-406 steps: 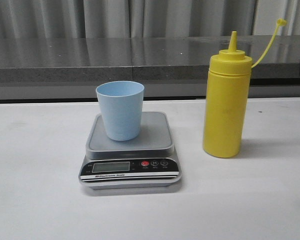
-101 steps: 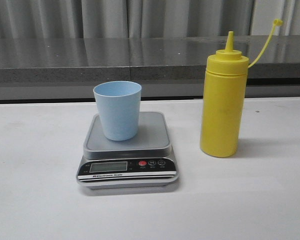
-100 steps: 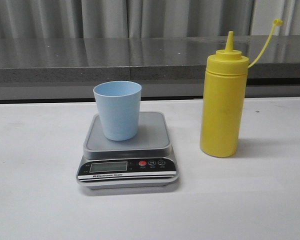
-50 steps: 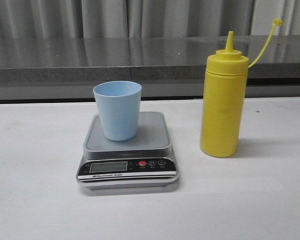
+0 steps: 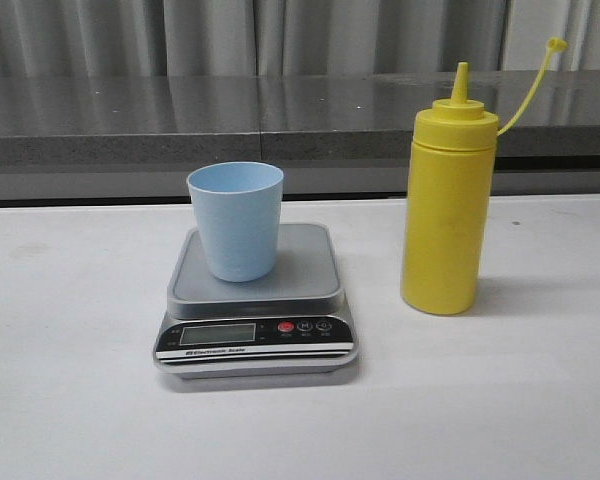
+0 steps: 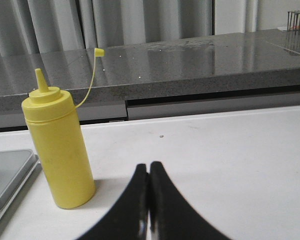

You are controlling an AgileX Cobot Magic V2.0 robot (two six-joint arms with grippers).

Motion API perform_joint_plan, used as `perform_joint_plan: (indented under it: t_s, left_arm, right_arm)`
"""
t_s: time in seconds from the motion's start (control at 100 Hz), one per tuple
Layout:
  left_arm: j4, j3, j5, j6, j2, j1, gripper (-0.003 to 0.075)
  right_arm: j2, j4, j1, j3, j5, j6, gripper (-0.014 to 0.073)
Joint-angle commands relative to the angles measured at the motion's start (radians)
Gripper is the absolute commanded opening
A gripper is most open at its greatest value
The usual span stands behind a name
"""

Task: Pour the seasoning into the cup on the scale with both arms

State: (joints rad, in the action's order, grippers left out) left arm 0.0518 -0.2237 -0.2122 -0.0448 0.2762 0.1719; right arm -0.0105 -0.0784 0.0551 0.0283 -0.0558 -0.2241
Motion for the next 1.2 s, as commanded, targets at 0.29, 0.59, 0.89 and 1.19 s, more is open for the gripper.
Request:
perform_joint_plan:
  t_s: [0.29, 0.59, 0.89, 1.19]
  left_arm:
    - [0.057, 0.153, 0.147, 0.008, -0.158, -0.152, -0.002]
    - [0.057, 0.261, 0.135, 0.008, -0.314, -0.193, -0.002]
    - [0.057, 0.261, 0.142, 0.008, -0.314, -0.193, -0.002]
    - [0.057, 0.261, 0.142, 0.008, -0.314, -0.193, -0.002]
  right_arm:
    - [-0.024, -0.007, -0.005, -0.015, 0.083, 0.013, -0.006]
    - [-0.024, -0.007, -0.005, -0.015, 0.079, 0.013, -0.006]
    - [-0.024, -0.007, -0.005, -0.015, 0.079, 0.013, -0.006]
    - [-0.024, -0.007, -0.005, -0.015, 0.079, 0.013, -0.006]
